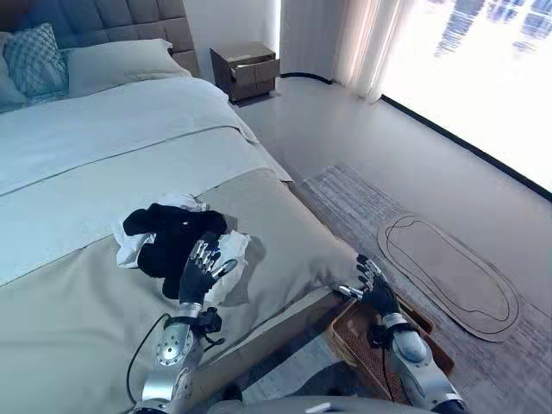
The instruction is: Pick up clothes into the bucket
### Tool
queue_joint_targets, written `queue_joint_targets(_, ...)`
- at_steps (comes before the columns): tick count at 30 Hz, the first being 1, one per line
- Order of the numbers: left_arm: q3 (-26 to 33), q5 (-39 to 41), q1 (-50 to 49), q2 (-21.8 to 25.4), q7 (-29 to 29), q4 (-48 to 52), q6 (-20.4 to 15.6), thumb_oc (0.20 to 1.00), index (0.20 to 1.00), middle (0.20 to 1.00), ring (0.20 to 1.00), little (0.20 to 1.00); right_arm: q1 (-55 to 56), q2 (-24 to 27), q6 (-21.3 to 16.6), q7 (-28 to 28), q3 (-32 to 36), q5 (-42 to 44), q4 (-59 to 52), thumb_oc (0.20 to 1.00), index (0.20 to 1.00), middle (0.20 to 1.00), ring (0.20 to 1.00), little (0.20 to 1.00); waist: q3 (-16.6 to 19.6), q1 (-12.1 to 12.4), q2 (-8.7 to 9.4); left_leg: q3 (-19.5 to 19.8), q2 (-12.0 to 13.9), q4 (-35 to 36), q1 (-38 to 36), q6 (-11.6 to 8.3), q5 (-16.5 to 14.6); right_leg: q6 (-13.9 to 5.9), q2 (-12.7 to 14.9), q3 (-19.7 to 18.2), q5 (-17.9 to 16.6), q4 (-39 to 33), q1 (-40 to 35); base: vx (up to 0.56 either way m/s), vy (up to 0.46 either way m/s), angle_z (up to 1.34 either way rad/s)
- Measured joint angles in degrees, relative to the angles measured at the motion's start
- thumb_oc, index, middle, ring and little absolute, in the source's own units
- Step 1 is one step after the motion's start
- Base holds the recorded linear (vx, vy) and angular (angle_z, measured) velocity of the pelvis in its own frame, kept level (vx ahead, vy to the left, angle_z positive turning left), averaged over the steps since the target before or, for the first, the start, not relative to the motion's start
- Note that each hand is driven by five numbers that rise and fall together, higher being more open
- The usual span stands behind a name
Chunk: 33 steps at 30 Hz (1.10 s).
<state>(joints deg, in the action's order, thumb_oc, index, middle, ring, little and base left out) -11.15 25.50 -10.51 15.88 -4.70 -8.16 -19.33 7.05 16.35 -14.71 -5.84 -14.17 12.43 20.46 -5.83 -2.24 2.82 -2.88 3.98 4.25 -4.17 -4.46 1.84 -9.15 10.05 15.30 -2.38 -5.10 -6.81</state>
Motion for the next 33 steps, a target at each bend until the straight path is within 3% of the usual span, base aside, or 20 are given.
queue_joint_targets(8, 0.02, -0.15, -0.24, 0.11, -0.09, 0.00, 0.00, 1.000, 1.000, 1.000, 1.000, 1.000, 0.05, 0.04, 0.00, 0.02, 0.00, 0.00, 0.00, 1.000, 1.000, 1.000, 1.000, 1.000, -0.05, -0.02, -0.07, 0.00, -0.01, 0.02, 0.03, 0.00, 0.00, -0.01, 0.01, 0.00, 0.01, 0.00, 0.05, -0.01, -0.054, 0.04)
queue_joint_targets(22, 1.08, -15.26, 0.10, 3.60, -4.49, -0.54, 0.07, 1.000, 1.000, 1.000, 1.000, 1.000, 0.73, 1.92, 0.00, 0.22, 1.67, -1.70, -0.04, 1.000, 1.000, 1.000, 1.000, 1.000, -1.74, -0.11, -0.78, -0.11, -0.25, -0.95, 2.63, 0.02, -0.02, -0.04, 0.19, -0.45, -0.06, 0.07, 2.52, -0.02, 0.012, 0.00)
queue_joint_targets(27, 1.01, -22.09, 7.63, 6.21, -8.48, -1.39, 0.05, 1.000, 1.000, 1.000, 1.000, 1.000, -2.46, 5.08, -0.07, 0.03, 3.19, -2.01, -0.08, 1.000, 1.000, 1.000, 1.000, 1.000, -7.26, -0.39, -1.29, -0.11, -0.36, -6.77, 9.30, 0.13, -0.14, 0.06, 1.11, -1.53, 0.11, 5.39, 9.16, -0.14, 0.065, -0.04)
queue_joint_targets(33, -0.25, -40.24, 22.47, 12.14, -15.03, -4.86, 1.20, 1.000, 1.000, 1.000, 1.000, 1.000, -7.00, 6.38, -0.44, -1.00, 5.45, -2.77, -0.37, 1.000, 1.000, 1.000, 1.000, 1.000, -15.74, -1.91, -0.94, -0.52, -1.28, -13.75, 19.27, 0.50, -0.72, 0.62, 3.33, -4.12, 2.15, 16.73, 21.65, -0.14, 0.031, -0.05)
